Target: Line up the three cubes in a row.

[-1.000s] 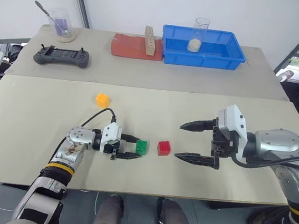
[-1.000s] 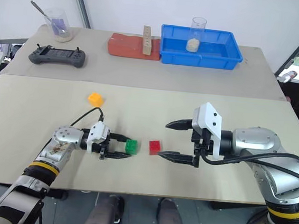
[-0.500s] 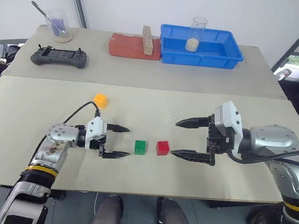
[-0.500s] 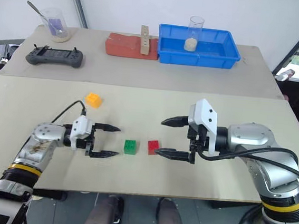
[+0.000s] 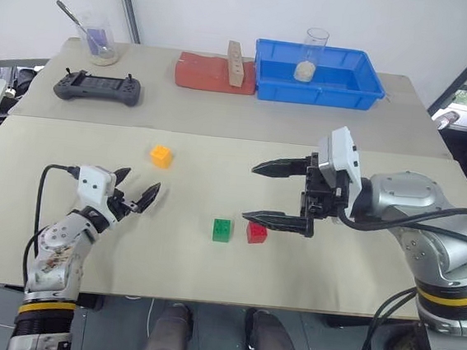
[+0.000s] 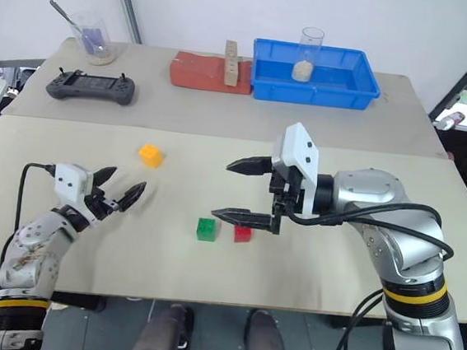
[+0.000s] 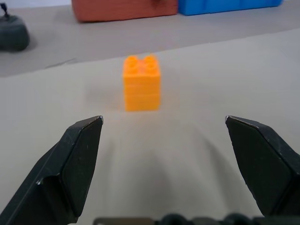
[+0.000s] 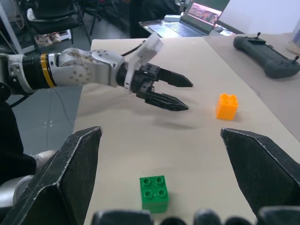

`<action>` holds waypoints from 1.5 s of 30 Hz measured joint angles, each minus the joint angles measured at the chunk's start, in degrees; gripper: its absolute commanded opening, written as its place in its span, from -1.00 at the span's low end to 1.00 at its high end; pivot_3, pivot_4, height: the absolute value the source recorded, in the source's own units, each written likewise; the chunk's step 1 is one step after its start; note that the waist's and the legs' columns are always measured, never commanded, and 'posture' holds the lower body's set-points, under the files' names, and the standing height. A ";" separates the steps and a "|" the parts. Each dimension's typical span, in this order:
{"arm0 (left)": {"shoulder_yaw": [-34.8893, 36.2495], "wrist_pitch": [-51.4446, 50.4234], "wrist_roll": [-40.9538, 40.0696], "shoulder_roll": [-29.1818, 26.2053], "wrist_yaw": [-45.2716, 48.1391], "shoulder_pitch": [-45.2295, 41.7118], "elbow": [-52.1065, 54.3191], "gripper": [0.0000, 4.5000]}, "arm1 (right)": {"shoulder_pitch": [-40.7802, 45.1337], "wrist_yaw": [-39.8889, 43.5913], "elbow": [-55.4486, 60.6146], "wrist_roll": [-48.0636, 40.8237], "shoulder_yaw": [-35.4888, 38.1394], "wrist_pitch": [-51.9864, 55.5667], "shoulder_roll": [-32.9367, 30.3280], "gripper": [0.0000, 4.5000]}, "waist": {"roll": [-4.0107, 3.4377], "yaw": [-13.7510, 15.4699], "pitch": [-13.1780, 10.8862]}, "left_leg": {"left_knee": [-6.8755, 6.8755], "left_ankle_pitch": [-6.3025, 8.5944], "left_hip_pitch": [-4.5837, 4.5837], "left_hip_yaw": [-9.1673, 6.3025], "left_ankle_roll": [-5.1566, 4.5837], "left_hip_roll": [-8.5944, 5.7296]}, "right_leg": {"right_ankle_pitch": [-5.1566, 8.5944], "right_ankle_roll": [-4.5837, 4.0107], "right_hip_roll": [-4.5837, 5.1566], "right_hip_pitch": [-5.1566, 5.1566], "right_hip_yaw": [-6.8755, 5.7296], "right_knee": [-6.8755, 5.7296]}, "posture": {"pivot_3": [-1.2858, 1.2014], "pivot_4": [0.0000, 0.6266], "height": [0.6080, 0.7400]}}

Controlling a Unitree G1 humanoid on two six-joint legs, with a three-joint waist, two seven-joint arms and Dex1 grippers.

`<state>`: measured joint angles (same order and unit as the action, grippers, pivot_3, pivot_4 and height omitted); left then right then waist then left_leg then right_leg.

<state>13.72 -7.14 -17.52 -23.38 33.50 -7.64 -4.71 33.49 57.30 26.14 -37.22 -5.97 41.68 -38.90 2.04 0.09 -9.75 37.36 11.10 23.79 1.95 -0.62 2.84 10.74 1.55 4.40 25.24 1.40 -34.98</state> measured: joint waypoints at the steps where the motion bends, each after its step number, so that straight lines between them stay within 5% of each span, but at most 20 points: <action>1: -0.56 1.11 0.67 0.96 -0.52 -1.65 -2.49 0.98 | 0.00 0.10 -0.49 0.12 -0.14 -0.02 -0.02 1.00 | 0.00 0.14 0.00 | 0.00 0.00 0.00 0.00 0.00 -0.01 | 0.00 0.00 0.00 0.00 0.00 -0.01 | 0.03 -0.52 1.00; 15: -2.73 16.09 6.10 4.58 -2.81 -24.14 -36.24 0.98 | -1.70 -0.26 -0.75 1.06 0.37 -0.09 -2.32 1.00 | 0.02 0.65 0.01 | 0.05 0.00 0.04 -0.01 -0.01 -0.03 | -0.19 0.30 -0.04 -0.03 0.00 0.01 | 0.03 -0.52 1.00; 18: -2.75 18.43 6.71 4.72 -2.98 -26.54 -40.54 0.65 | -2.86 -0.66 -0.54 1.04 0.86 -0.09 -2.76 1.00 | 0.02 0.59 0.01 | 0.06 0.00 0.06 -0.01 -0.01 -0.03 | -0.21 0.34 -0.03 -0.03 0.00 0.03 | 0.03 -0.52 1.00; 23: -2.64 20.68 6.75 4.66 -2.44 -27.39 -42.94 -0.39 | -3.27 -1.38 0.52 0.94 2.23 -0.09 -2.95 1.00 | 0.02 0.41 0.01 | 0.05 0.00 0.05 -0.02 -0.01 0.00 | -0.22 0.36 -0.07 -0.01 -0.01 -0.01 | 0.03 -0.52 1.00; 24: -2.64 21.01 6.75 4.57 -2.24 -27.38 -43.17 -0.38 | -3.45 -1.47 0.71 0.93 2.30 -0.09 -2.98 1.00 | 0.02 0.41 0.01 | 0.05 0.00 0.05 -0.02 -0.01 0.00 | -0.22 0.36 -0.06 -0.01 -0.01 0.00 | 0.03 -0.52 1.00; 31: -2.99 20.31 6.62 3.13 0.15 -24.56 -39.41 -0.38 | -4.58 -1.70 0.78 0.95 2.31 -0.09 -3.00 1.00 | 0.02 0.24 0.01 | 0.05 0.00 0.05 -0.01 0.00 0.00 | -0.22 0.35 -0.05 0.00 -0.01 0.00 | 0.03 -0.52 1.00; 45: -10.71 4.46 -5.46 -13.44 40.15 -11.19 -9.09 -0.38 | -4.40 2.16 -3.82 3.09 0.52 -3.86 -2.26 1.00 | 0.01 -0.63 0.00 | 0.03 0.00 0.05 0.03 0.00 0.04 | 0.00 -0.02 0.00 0.05 -0.01 0.01 | 0.03 -0.52 1.00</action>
<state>3.01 -2.68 -22.98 -36.82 73.65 -18.83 -13.80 29.09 59.46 22.32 -34.14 -5.45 37.82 -41.17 2.04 -0.54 -9.75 37.39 11.10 23.83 1.98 -0.62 2.88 10.74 1.54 4.39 25.29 1.40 -34.97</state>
